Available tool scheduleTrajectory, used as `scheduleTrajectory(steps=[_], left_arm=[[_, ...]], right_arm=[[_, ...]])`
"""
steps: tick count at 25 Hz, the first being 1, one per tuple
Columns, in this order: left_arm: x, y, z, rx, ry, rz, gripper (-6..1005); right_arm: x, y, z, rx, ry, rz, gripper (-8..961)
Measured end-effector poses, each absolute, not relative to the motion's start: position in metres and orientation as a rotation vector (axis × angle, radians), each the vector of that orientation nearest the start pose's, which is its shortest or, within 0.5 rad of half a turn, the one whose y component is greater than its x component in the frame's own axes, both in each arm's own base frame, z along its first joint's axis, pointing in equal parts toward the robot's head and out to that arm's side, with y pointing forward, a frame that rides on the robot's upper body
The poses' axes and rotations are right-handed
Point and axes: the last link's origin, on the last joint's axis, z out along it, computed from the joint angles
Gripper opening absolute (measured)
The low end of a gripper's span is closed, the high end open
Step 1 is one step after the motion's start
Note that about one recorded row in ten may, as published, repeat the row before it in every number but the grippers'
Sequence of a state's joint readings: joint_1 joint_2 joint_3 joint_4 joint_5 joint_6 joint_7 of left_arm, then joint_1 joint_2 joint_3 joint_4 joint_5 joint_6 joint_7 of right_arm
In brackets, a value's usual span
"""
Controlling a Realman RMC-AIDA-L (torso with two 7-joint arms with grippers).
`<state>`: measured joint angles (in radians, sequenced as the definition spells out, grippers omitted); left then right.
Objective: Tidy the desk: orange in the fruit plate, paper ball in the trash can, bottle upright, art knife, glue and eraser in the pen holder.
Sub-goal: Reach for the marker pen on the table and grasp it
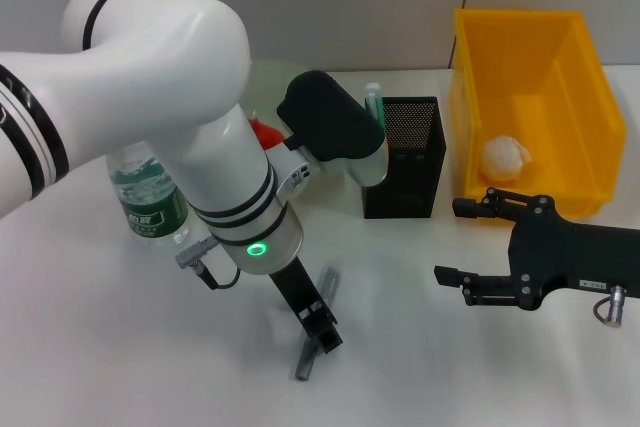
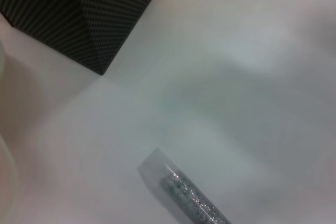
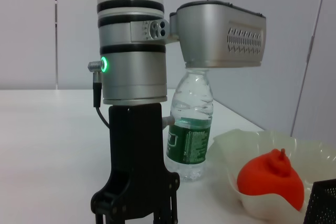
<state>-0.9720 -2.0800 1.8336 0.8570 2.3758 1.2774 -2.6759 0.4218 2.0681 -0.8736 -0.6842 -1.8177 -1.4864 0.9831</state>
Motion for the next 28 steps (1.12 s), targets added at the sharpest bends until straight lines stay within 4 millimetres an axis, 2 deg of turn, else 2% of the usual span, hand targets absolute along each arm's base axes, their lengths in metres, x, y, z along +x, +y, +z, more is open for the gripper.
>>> scheduleTrajectory(steps=[18,23,28], left_arm=[[-0.1317,0.3603,-0.1123,-2.767,-0.638,0.784,585],[-0.1328,0.3604,-0.1123,-2.765,-0.642,0.788,393],[-0.1329,0.3603,-0.1123,-2.764,-0.644,0.788,377]], right_arm=[[0.2734,0.3156,-0.0044,-2.684,0.117,0.610,817],[0.2734,0.3157,-0.0043,-2.684,0.118,0.611,817],[0.2733,0.3155,-0.0043,-2.685,0.118,0.612,817]])
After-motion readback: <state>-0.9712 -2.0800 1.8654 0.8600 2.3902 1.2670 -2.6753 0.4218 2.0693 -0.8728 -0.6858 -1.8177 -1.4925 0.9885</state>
